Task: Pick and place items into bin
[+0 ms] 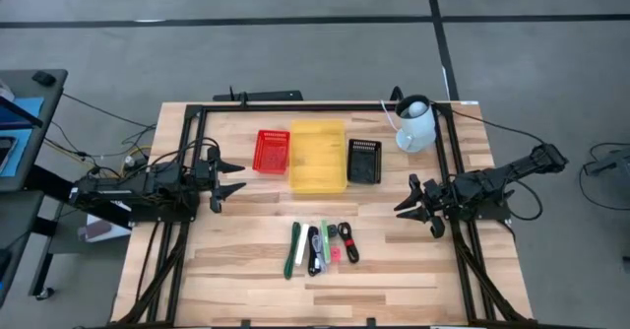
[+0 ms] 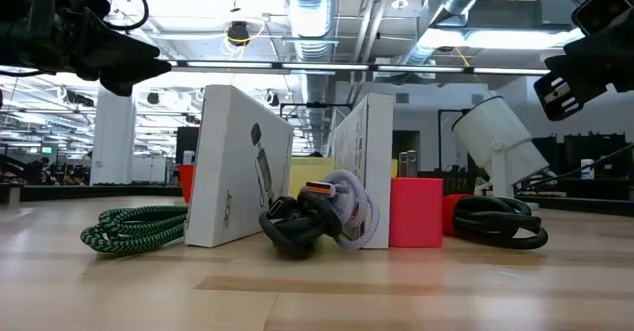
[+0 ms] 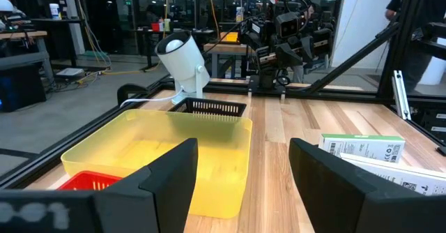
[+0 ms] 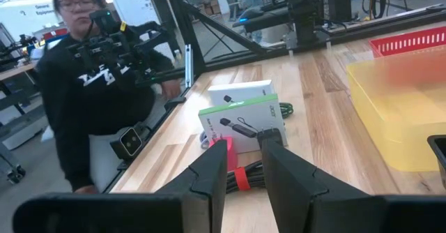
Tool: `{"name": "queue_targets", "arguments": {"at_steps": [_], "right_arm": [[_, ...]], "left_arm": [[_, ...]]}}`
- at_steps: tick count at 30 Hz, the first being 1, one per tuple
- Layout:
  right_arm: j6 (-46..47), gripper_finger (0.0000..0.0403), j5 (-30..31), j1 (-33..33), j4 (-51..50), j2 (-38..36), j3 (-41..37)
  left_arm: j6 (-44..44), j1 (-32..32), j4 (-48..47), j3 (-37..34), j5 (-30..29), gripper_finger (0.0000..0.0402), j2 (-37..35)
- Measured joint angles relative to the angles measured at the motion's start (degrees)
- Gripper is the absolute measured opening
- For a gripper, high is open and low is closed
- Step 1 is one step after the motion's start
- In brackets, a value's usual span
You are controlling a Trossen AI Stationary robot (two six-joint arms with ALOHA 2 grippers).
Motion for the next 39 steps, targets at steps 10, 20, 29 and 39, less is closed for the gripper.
{"name": "queue_targets", "arguments": {"at_steps": [10,20,29,39], "right_arm": [[0.0,0.0087,0.0,0.0,0.0,0.0,0.0],[0.0,0.0087,0.0,0.0,0.0,0.0,0.0],[-6.5,0.0087,0.2,0.0,0.1,0.0,0.0],[-17.6,0.0087,2.1,0.0,0.4,0.0,0.0]], "left_arm": [[0.0,0.0,0.0,0.0,0.0,0.0220,0.0],[0.0,0.0,0.0,0.0,0.0,0.0220,0.0],[0.0,0.0,0.0,0.0,0.0,0.0220,0.0],[0.0,0.0,0.0,0.0,0.0,0.0220,0.0]]}}
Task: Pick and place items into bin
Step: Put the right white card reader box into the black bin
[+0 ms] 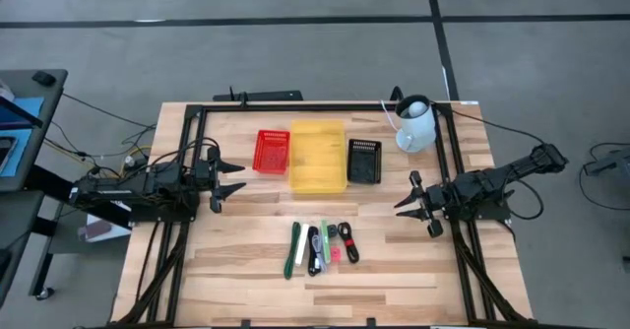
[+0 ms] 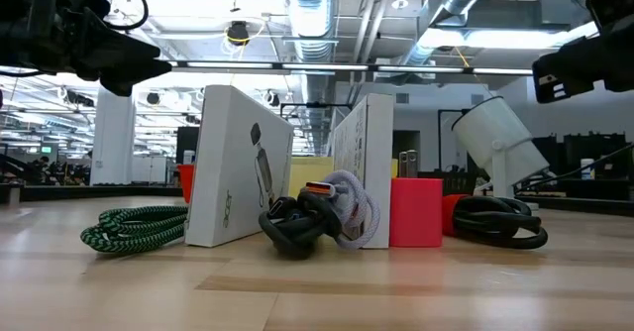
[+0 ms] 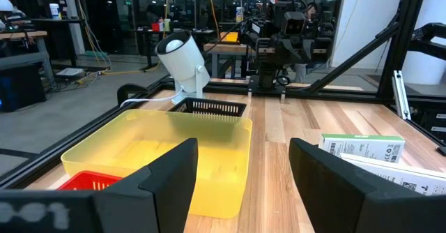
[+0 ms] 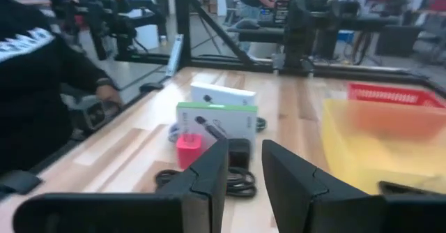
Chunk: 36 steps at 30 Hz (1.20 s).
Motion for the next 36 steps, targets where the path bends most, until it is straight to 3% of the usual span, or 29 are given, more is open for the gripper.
{"name": "queue_targets", "arguments": {"at_steps": [12,21,24,32,36], "right_arm": [[0.7,0.0087,0.4,-0.3,2.7,0.0,0.0],[-1.7,0.0087,1.6,-3.9,12.3,0.0,0.1],[-6.5,0.0087,1.6,-5.0,14.3,0.1,0.8],[-19.2,0.0087,0.7,-5.6,32.7,0.0,1.6],[-21.4,0.0087,4.6,-5.6,30.1,0.0,5.3]], "left_arm": [[0.0,0.0,0.0,0.0,0.0,0.0220,0.0],[0.0,0.0,0.0,0.0,0.0,0.0220,0.0],[0.0,0.0,0.0,0.0,0.0,0.0220,0.0],[0.0,0.0,0.0,0.0,0.0,0.0220,0.0],[0.0,0.0,0.0,0.0,0.0,0.0220,0.0]]}}
